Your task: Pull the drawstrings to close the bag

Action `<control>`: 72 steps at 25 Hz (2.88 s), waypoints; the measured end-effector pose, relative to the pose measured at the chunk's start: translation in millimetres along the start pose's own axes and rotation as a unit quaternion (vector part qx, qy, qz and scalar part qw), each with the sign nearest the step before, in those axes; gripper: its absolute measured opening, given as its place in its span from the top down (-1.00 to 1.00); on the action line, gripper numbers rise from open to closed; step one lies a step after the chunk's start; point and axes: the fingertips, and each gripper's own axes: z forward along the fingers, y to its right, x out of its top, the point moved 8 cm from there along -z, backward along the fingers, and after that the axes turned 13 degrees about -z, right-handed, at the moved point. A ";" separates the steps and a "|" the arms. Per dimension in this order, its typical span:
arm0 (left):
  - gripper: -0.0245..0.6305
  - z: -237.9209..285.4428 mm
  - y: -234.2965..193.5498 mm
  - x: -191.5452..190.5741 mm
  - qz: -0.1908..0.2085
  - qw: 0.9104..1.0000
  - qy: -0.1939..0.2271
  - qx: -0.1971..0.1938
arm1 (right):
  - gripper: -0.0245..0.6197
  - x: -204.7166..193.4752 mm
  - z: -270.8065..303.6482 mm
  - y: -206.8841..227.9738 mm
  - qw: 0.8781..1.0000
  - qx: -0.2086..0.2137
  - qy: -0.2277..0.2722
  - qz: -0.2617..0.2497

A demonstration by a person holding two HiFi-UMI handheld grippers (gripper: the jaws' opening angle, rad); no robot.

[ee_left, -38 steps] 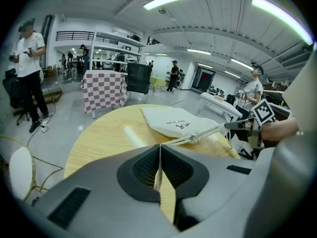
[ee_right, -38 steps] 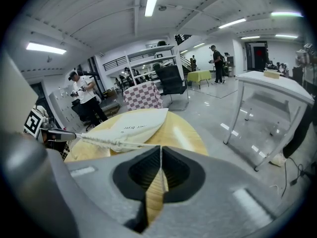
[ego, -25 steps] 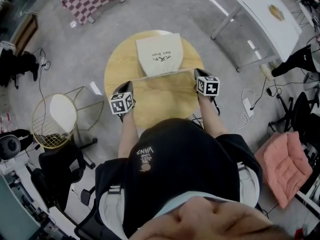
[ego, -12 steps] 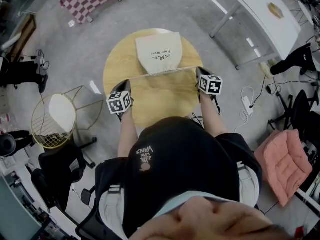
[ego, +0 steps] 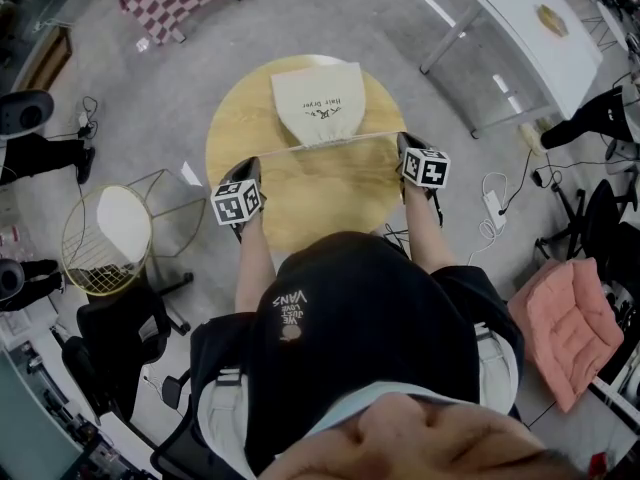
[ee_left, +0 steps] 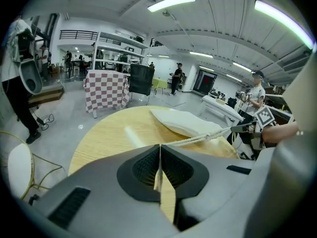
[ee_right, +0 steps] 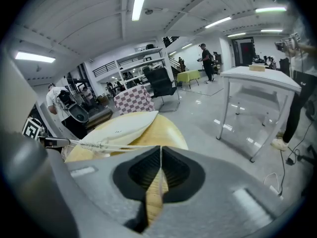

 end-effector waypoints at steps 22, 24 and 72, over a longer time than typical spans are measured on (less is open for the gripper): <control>0.87 -5.0 7.6 19.8 -0.003 0.999 0.044 -0.005 | 0.91 26.0 -10.9 1.2 0.999 -0.007 0.048 -0.002; 0.87 -6.3 9.2 23.0 0.002 0.999 0.051 -0.006 | 0.90 28.8 -12.2 0.4 0.998 -0.008 0.054 -0.005; 0.66 3.5 2.6 -13.0 -0.044 0.997 0.063 -0.006 | 0.66 -13.0 1.7 -26.0 1.000 0.011 0.025 -0.007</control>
